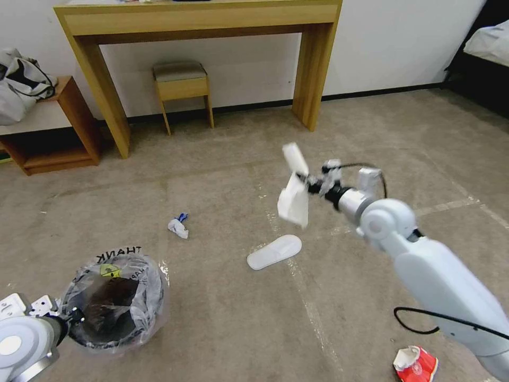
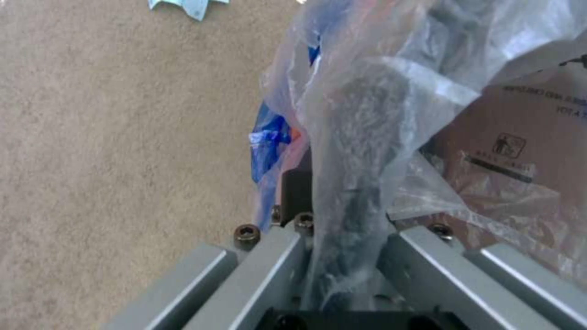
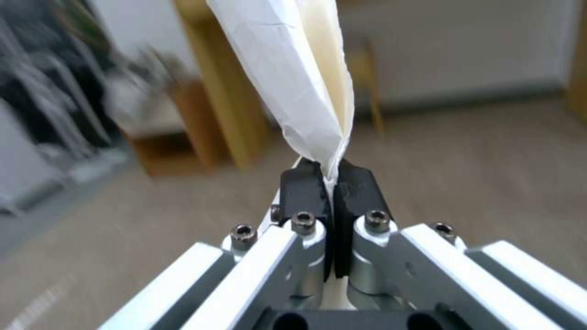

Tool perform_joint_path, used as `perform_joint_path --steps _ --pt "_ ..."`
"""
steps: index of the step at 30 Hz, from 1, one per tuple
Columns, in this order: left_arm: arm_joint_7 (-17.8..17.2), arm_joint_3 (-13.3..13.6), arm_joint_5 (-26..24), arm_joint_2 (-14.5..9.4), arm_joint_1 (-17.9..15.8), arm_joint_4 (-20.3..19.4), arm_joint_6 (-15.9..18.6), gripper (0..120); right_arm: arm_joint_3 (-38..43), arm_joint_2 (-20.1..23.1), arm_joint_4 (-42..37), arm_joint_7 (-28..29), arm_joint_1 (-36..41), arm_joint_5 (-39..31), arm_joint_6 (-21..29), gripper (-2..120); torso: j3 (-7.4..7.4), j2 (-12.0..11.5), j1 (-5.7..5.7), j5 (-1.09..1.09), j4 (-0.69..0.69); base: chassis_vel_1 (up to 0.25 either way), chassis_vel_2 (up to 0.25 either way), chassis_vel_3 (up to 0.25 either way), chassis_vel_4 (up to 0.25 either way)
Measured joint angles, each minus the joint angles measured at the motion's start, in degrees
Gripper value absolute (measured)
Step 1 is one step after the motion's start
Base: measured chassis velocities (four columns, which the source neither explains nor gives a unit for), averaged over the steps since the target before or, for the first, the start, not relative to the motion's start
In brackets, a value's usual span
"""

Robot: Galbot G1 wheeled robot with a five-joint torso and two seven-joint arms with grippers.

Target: Pick up the trash bin and place the garbage on the floor into it.

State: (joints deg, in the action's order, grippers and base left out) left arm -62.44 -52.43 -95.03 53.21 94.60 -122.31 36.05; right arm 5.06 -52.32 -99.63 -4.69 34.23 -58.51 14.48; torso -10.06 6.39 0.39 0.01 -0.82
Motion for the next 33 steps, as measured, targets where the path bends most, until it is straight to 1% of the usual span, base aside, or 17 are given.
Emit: perform_joint_path --steps 1,4,5,7,8,9,12,14,15,18,19,21,22,25,30,31,33 --pt "0.00 0.00 0.00 0.00 0.00 0.00 0.00 0 0.00 0.00 0.00 0.00 0.00 0.00 0.00 0 0.00 0.00 0.00 0.00 0.00 0.000 0.000 0.000 0.000" --pt "-0.24 0.19 -0.21 0.21 -0.08 -0.43 0.01 0 -2.92 -1.48 2.50 -7.14 -1.81 -1.80 -9.29 0 -0.01 0.00 0.00 0.00 0.01 0.000 0.000 0.000 0.000" --pt "-0.24 0.19 -0.21 0.21 -0.08 -0.43 0.01 0 -2.92 -1.48 2.50 -7.14 -1.81 -1.80 -9.29 0 -0.01 0.00 0.00 0.00 0.01 0.000 0.000 0.000 0.000" --pt "-0.44 0.30 -0.44 0.26 -0.11 -0.78 0.01 0 -4.16 -2.14 2.83 -9.94 -2.23 -3.64 -11.96 0 0.00 0.00 0.00 -0.01 0.01 0.000 0.000 0.000 0.000" --pt "-0.60 0.37 -0.69 0.27 -0.15 -1.05 0.01 0 -5.28 -2.75 3.01 -12.05 -2.53 -5.17 -13.56 0 0.00 0.00 0.00 -0.02 0.00 0.000 0.000 0.000 0.000" --pt "-0.77 0.38 -0.98 0.23 -0.19 -1.42 0.02 0 -7.73 -4.09 3.63 -16.62 -3.14 -6.95 -16.24 0 0.00 0.00 0.00 -0.01 0.00 0.000 0.000 0.000 0.000" --pt "-0.95 0.35 -1.11 0.17 -0.18 -1.60 0.02 0 -9.00 -4.83 4.02 -18.91 -3.51 -7.26 -17.10 0 -0.01 0.00 0.00 -0.02 0.00 0.000 0.000 0.000 0.000" --pt "-1.20 0.18 -1.57 0.09 0.12 -2.46 0.03 0 -13.64 -7.20 4.86 -24.68 -4.57 -7.37 -17.62 0 -0.01 0.00 0.00 -0.02 0.00 0.000 0.000 0.000 0.000" --pt "-1.20 0.18 -1.57 0.09 0.12 -2.46 0.03 0 -13.64 -7.20 4.86 -24.68 -4.57 -7.37 -17.62 0 -0.01 0.00 0.00 -0.02 0.00 0.000 0.000 0.000 0.000" --pt "-1.23 0.11 -1.87 0.24 0.36 -3.13 0.05 0 -18.99 -11.75 6.36 -27.76 -5.55 -5.22 -17.48 0 -0.01 -0.01 0.01 -0.02 0.02 0.000 0.000 0.000 0.000" --pt "-1.23 0.11 -1.87 0.24 0.36 -3.13 0.05 0 -18.99 -11.75 6.36 -27.76 -5.55 -5.22 -17.48 0 -0.01 -0.01 0.01 -0.02 0.02 0.000 0.000 0.000 0.000" --pt "-1.30 0.10 -1.84 0.41 0.53 -3.22 0.06 0 -22.88 -15.39 7.82 -28.95 -6.56 -3.32 -17.42 0 -0.01 0.00 0.00 -0.03 0.01 0.000 0.000 0.000 0.000" --pt "-1.30 0.10 -1.84 0.41 0.53 -3.22 0.06 0 -22.88 -15.39 7.82 -28.95 -6.56 -3.32 -17.42 0 -0.01 0.00 0.00 -0.03 0.01 0.000 0.000 0.000 0.000" --pt "-1.30 0.06 -1.84 0.42 0.56 -3.23 0.07 0 -27.72 -18.83 10.08 -29.26 -8.07 -1.91 -17.44 0 -0.01 0.00 0.01 -0.03 0.02 0.000 0.000 0.000 0.000" --pt "-1.31 0.02 -1.85 0.39 0.44 -3.24 0.07 0 -31.10 -21.12 11.92 -29.22 -9.11 -1.38 -17.55 0 -0.01 0.00 0.00 -0.03 0.00 0.000 0.000 0.000 0.000" --pt "-1.31 0.04 -1.77 0.56 0.38 -3.25 0.05 0 -33.45 -22.99 13.73 -29.41 -10.02 -0.79 -17.56 0 0.00 0.00 0.00 -0.04 0.00 0.000 0.000 0.000 0.000" --pt "-1.36 0.04 -1.62 0.79 0.44 -3.25 0.03 0 -34.85 -24.03 14.85 -29.64 -10.26 -0.38 -17.59 0 -0.01 -0.01 0.01 -0.04 0.01 0.000 0.000 0.000 0.000"
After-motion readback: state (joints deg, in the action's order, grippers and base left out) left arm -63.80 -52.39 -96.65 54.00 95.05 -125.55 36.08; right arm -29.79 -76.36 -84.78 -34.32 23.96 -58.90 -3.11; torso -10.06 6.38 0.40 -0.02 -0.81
